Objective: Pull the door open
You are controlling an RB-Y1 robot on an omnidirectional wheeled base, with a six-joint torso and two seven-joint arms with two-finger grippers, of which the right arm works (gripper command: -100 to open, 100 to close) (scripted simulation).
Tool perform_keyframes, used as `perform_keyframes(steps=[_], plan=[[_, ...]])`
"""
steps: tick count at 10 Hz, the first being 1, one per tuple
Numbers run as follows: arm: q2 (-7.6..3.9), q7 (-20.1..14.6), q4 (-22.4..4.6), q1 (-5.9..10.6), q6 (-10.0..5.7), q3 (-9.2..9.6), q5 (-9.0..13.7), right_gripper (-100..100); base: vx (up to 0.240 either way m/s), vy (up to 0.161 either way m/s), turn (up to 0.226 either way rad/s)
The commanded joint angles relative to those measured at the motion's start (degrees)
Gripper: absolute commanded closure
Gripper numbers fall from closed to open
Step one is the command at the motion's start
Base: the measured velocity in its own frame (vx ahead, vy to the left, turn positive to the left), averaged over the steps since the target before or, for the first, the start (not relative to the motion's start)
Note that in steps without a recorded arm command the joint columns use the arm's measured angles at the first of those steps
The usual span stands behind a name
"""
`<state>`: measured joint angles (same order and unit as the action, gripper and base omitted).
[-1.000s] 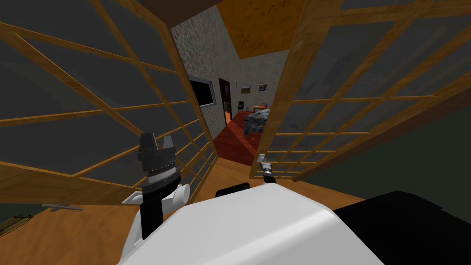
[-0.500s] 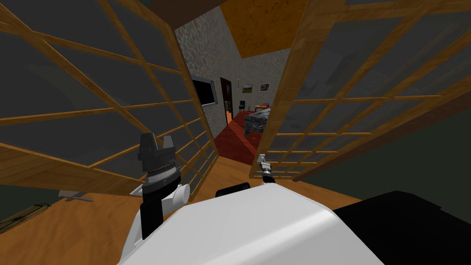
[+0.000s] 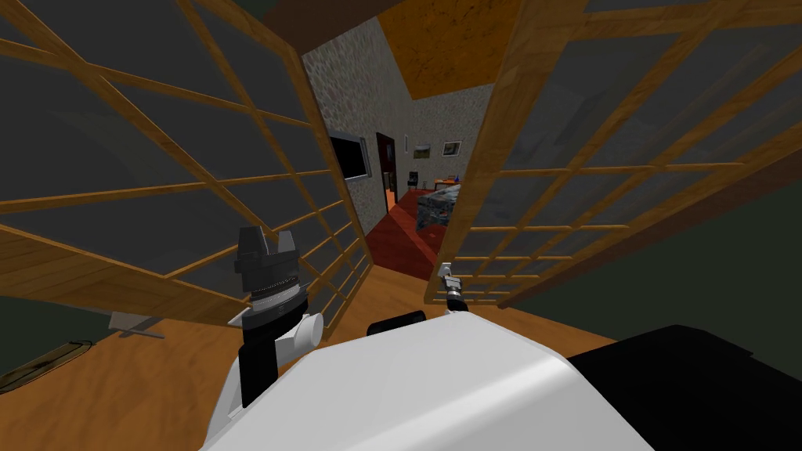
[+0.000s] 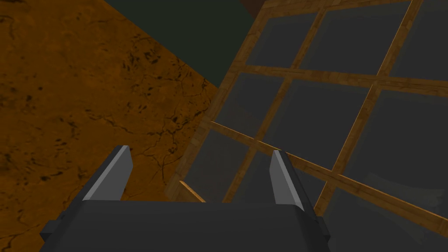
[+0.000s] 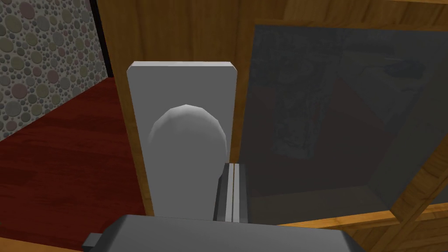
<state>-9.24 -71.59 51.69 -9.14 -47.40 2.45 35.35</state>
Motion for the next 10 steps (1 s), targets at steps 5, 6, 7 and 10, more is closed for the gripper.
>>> perform_keyframes(steps=[5, 6, 7, 10], plan=[[-0.7, -0.12, 0.73, 2.27, 4.63, -1.24, 1.4, -100, -0.018, -0.006, -0.048], [-0.7, -0.12, 0.73, 2.27, 4.63, -1.24, 1.4, -100, -0.02, 0.029, -0.004], [-0.76, 0.11, 1.02, 2.66, 5.49, -1.47, 1.57, -100, -0.017, 0.025, -0.002], [-0.97, 0.9, 2.0, 3.98, 8.42, -2.27, 2.12, -100, -0.009, 0.031, -0.039]])
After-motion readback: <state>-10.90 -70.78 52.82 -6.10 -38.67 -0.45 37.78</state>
